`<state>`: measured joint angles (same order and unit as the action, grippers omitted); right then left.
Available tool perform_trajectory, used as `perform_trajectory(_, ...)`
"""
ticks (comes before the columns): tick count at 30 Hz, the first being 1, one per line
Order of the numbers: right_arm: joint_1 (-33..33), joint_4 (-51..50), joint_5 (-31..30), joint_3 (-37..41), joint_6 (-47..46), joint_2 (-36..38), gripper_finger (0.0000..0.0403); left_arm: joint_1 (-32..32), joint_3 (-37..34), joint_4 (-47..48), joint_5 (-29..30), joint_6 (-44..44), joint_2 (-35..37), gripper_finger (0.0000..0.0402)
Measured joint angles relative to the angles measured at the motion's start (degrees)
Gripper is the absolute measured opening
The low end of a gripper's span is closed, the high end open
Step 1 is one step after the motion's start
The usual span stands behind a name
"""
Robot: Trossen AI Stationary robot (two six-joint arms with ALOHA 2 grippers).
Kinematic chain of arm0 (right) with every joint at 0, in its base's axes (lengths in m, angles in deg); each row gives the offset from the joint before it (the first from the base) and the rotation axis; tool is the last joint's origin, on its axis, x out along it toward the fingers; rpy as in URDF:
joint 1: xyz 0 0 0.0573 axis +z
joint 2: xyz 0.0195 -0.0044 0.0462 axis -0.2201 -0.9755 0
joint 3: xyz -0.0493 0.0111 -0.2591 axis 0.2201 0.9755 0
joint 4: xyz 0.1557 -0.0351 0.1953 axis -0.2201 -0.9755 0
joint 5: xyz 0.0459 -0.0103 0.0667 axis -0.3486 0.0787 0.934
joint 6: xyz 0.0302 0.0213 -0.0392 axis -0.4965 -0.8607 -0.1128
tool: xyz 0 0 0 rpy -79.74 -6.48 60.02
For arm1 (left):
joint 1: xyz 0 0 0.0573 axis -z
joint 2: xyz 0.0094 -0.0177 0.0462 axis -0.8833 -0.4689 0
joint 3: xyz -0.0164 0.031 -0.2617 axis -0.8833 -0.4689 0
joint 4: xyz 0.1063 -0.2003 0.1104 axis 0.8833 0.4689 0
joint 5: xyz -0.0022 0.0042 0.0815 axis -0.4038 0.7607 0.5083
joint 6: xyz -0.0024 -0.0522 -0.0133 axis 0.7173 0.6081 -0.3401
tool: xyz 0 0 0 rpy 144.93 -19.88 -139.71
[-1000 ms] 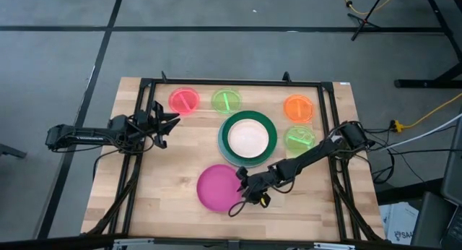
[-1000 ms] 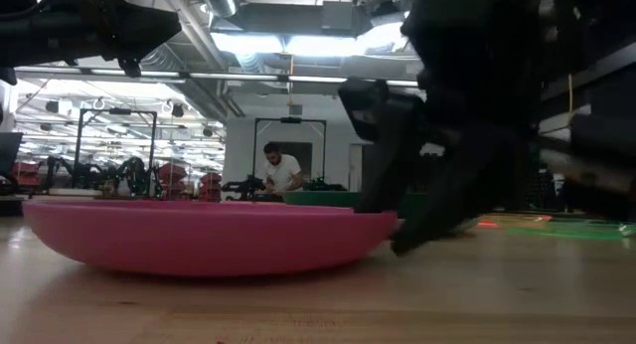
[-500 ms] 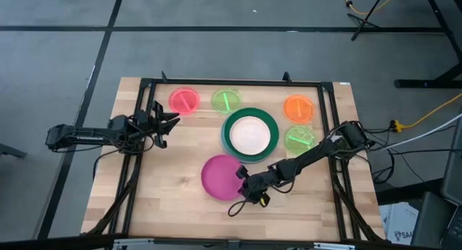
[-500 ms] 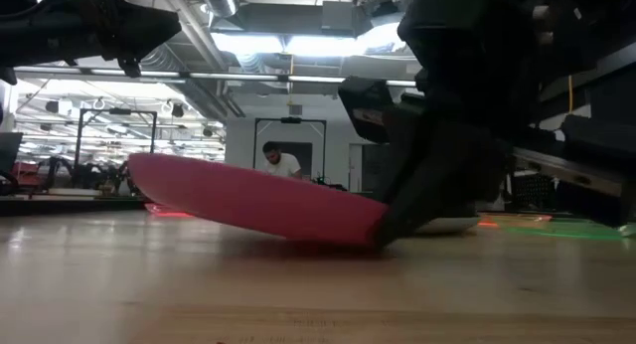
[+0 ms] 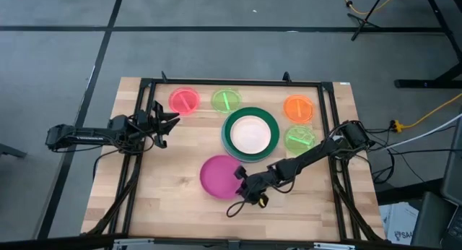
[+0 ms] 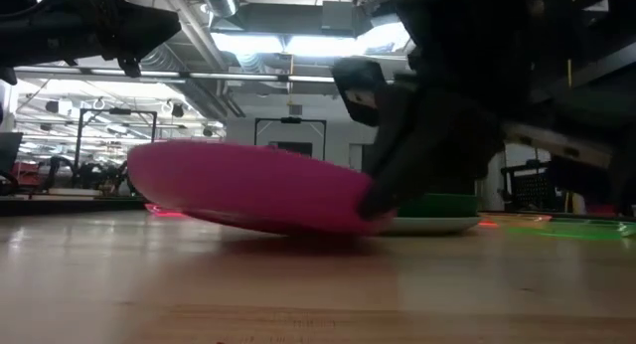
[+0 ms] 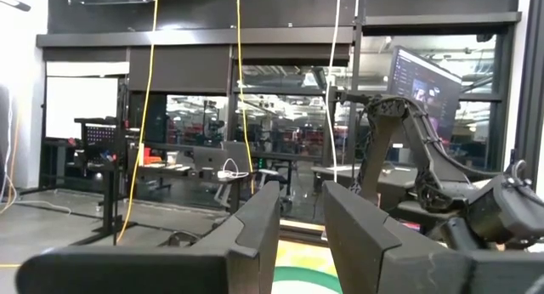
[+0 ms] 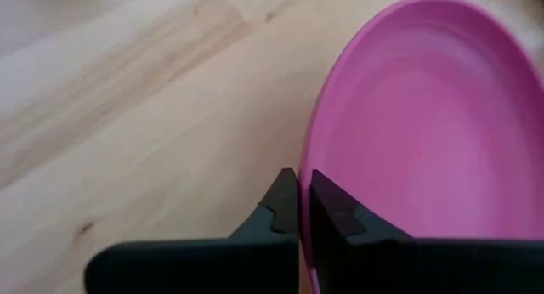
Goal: Stack plastic plates
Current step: Stack the pink plate on the light orange plate
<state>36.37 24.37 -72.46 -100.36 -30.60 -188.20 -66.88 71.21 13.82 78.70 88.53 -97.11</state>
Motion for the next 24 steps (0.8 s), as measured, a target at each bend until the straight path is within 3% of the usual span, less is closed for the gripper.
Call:
perform_trajectory(8,0.0,-5.3,-1.5,-5.5,5.8,0.0,0.0001,0.0,0.0,0.0,0.0,0.0,0.0,0.0086)
perform_trajectory(14,0.0,-12.7,-6.8,-9.4,6.2,0.9,0.0001,0.0,0.0,0.0,0.0,0.0,0.0,0.0086)
perform_trajectory(24,-1.3,-21.6,-14.1,-10.1,0.7,11.2,0.0001,0.0,0.0,0.0,0.0,0.1,0.0,0.0086)
